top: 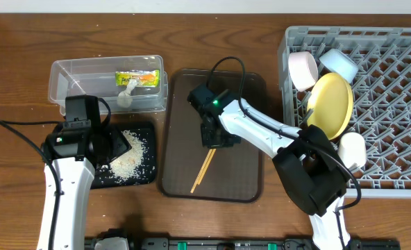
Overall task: Sort waste into correct bins and load items into the dishwasher rack
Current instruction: 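Reach the right gripper to the chopsticks on the brown tray and grasp one, then carry the chopstick with the right gripper and insert it upright in the rack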
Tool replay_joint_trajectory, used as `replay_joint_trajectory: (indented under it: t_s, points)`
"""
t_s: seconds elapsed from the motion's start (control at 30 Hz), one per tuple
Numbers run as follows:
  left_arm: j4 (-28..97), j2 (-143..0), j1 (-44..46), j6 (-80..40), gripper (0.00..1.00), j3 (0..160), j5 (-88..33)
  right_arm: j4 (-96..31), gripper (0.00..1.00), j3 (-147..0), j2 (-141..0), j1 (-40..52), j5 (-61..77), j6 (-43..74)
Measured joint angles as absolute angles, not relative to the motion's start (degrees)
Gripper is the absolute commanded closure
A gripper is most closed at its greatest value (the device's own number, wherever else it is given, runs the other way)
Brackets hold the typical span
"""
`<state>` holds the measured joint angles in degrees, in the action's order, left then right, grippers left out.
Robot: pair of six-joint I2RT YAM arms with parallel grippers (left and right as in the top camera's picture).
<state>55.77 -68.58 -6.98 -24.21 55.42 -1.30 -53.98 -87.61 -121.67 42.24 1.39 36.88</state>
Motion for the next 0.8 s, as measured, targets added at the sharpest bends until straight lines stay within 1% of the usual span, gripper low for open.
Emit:
replay_joint_trajectory:
  t_s: [0.23, 0.33, 0.43, 0.57, 0.8]
  points:
    - [55.8, -68.6, -7.0, -24.2, 0.32, 55.4, -1.3, -54.2, 0.79, -86.3, -121.6, 42.2, 1.2, 36.9]
    - [55.8, -68.6, -7.0, -24.2, 0.32, 55.4, -1.3, -55.3, 0.83, -86.3, -121.6, 42.2, 0.7, 36.9]
    - [55.8, -68.6, -7.0, -24.2, 0.32, 55.4, -1.3, -57.0, 0.94, -86.2, -121.6, 41.8, -0.1, 36.9]
    - [55.8, -68.6, -7.0, -24.2, 0.32, 55.4, -1.3, -58.2, 0.99, -86.2, -121.7, 40.4, -0.5, 37.1]
    - [55.8, -68.6, -7.0, -24.2, 0.32, 55.4, -1.3, -60.7, 0.99, -86.2, -121.6, 37.2, -0.5, 35.3]
